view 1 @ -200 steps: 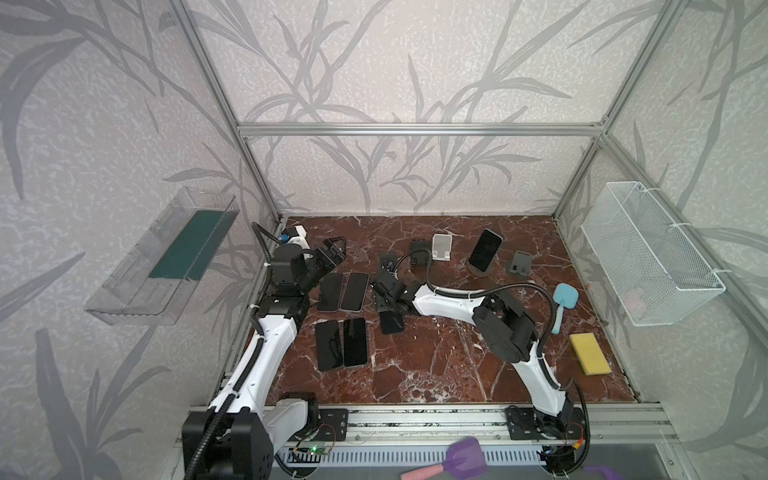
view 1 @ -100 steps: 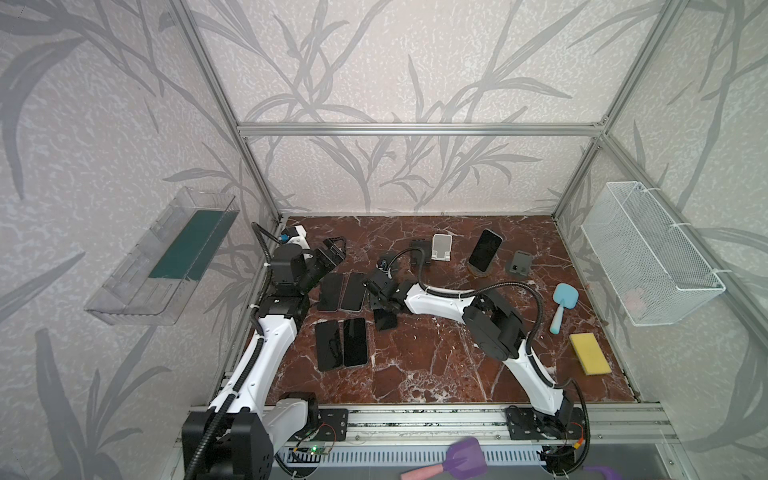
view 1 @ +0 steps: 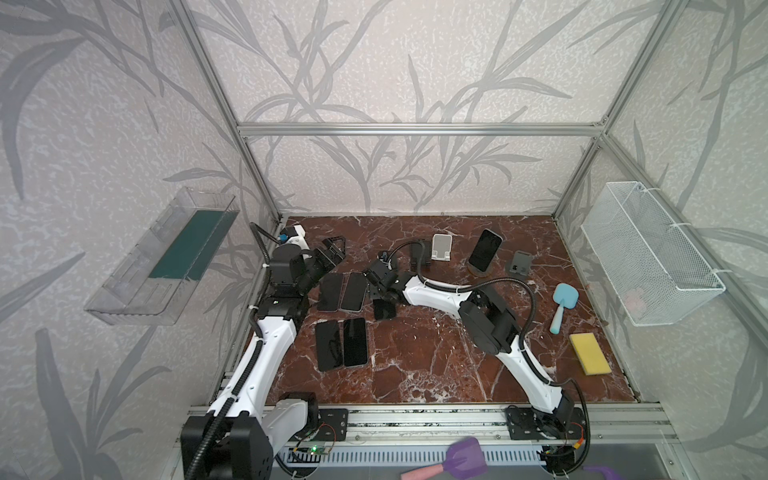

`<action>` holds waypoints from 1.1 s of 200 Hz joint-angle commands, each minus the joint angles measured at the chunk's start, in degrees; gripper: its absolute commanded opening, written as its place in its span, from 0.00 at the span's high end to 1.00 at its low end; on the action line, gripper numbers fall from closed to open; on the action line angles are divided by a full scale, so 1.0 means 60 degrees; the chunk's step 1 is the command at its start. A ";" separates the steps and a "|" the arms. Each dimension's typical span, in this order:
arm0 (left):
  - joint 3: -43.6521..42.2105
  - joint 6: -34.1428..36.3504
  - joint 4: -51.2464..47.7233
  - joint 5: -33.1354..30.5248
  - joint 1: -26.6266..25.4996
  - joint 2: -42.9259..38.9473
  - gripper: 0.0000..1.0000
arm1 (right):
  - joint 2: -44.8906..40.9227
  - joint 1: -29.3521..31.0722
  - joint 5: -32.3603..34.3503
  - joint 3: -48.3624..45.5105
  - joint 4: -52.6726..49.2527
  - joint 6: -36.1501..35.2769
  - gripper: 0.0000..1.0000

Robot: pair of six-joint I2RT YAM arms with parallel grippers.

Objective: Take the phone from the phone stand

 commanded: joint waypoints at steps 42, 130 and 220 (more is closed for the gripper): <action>0.0070 -0.0278 0.0398 0.0164 0.0169 -0.0095 0.12 | 0.0093 0.0041 -0.0043 -0.0955 -0.0691 0.0071 0.26; 0.0185 0.0454 0.0025 -0.0160 0.0136 -0.0204 0.14 | 0.0154 0.0072 -0.0167 -0.0455 -0.0935 0.0138 0.21; 0.0145 0.0388 0.0135 -0.0086 0.0177 -0.0146 0.14 | -0.0455 0.0051 -0.0584 -0.1073 -0.0089 0.0180 0.21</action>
